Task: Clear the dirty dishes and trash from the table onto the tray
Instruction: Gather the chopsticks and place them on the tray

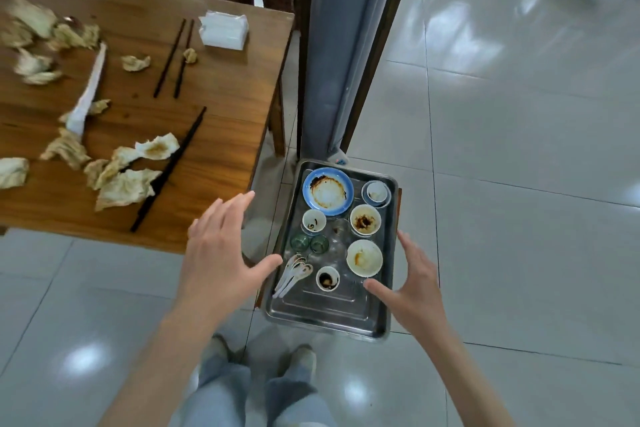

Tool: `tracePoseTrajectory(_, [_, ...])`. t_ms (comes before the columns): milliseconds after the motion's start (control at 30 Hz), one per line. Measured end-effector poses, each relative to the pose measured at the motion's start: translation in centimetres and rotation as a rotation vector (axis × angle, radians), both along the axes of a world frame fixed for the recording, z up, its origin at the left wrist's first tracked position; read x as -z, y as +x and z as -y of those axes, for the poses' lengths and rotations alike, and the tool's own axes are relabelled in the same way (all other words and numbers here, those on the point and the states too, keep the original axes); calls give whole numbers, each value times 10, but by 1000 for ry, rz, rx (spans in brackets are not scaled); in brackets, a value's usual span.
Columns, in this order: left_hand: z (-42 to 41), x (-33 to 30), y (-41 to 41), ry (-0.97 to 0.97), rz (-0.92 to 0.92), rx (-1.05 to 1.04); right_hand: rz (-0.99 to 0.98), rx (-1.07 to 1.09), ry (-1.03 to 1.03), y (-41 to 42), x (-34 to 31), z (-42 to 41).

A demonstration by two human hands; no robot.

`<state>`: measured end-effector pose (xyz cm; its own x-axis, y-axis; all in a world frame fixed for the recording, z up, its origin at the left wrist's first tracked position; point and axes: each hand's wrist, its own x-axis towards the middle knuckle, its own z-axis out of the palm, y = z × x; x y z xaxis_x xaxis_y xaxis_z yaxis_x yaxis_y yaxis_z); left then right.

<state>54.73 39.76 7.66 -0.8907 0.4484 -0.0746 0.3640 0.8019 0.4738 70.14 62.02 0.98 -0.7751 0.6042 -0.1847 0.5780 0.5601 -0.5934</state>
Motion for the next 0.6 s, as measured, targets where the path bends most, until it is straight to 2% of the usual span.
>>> tracePoseTrajectory(300, [98, -18, 1, -3, 56, -221, -10, -198, -73, -67, -31, 69])
tracePoseTrajectory(600, [213, -36, -56, 32, -11, -416, -80, -475, -82, -168, -66, 195])
